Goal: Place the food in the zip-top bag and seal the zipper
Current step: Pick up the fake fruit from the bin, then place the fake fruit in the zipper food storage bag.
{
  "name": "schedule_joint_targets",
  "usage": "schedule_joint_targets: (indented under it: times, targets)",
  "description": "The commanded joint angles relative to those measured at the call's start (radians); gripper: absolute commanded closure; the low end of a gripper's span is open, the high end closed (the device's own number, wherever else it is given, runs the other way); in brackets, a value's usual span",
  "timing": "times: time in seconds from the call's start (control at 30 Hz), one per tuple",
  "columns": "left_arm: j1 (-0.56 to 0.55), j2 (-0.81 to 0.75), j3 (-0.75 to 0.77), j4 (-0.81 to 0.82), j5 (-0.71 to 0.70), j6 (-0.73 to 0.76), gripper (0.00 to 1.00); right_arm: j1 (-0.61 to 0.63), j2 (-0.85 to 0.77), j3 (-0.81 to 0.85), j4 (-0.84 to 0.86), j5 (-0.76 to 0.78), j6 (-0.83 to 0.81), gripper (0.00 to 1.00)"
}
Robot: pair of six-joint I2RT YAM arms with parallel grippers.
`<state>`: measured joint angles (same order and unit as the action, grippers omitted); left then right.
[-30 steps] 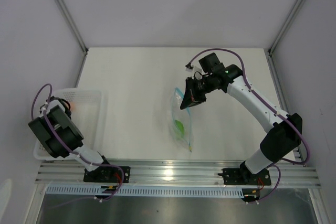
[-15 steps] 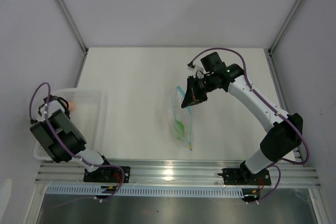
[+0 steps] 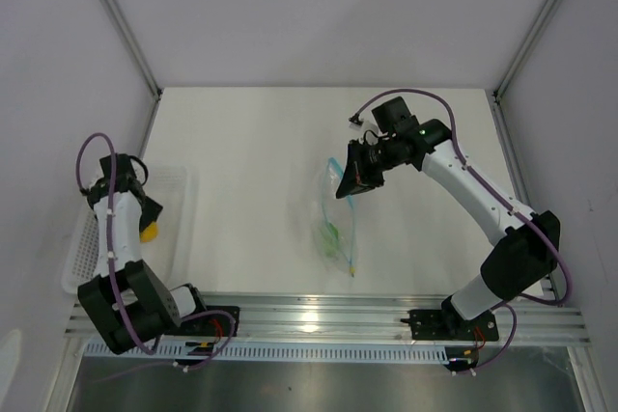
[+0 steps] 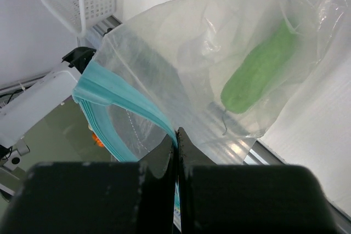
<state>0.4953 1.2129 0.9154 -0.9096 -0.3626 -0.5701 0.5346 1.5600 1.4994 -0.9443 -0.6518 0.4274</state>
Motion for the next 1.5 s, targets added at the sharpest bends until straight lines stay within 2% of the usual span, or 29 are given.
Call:
schedule_joint_targets:
  times: [0.0,0.13,0.17,0.3,0.53,0.73,0.87,1.07,1.3,1.47]
  targets:
    - [-0.110,-0.070,0.019,-0.031,0.172,-0.069,0.99,-0.005,-0.041,-0.010,0.029,0.018,0.025,1.00]
    - [-0.275,-0.131,0.051,-0.008,0.319,-0.122,0.99,-0.005,-0.055,-0.018,0.042,0.027,0.036,1.00]
    - [-0.299,-0.177,0.042,0.018,0.420,-0.126,0.99,-0.008,-0.057,-0.022,0.044,0.030,0.037,1.00]
    - [-0.391,-0.312,-0.019,0.179,0.585,-0.189,0.99,-0.013,-0.064,-0.033,0.045,0.035,0.048,1.00]
    - [-0.587,-0.386,-0.038,0.339,0.714,-0.269,0.99,-0.022,-0.077,-0.042,0.050,0.041,0.057,1.00]
    - [-0.765,-0.311,0.011,0.484,0.852,-0.338,1.00,-0.025,-0.075,-0.041,0.056,0.049,0.063,1.00]
    - [-0.932,-0.248,0.092,0.599,0.873,-0.390,1.00,-0.024,-0.080,-0.041,0.071,0.055,0.083,1.00]
    - [-1.096,-0.135,0.218,0.687,0.901,-0.407,0.99,-0.024,-0.081,-0.027,0.082,0.064,0.103,1.00]
    - [-1.167,-0.032,0.267,0.781,0.968,-0.425,0.99,-0.024,-0.089,-0.027,0.087,0.069,0.111,1.00]
    - [-1.210,0.031,0.295,0.689,0.958,-0.386,0.99,-0.024,-0.100,-0.013,0.087,0.063,0.125,1.00]
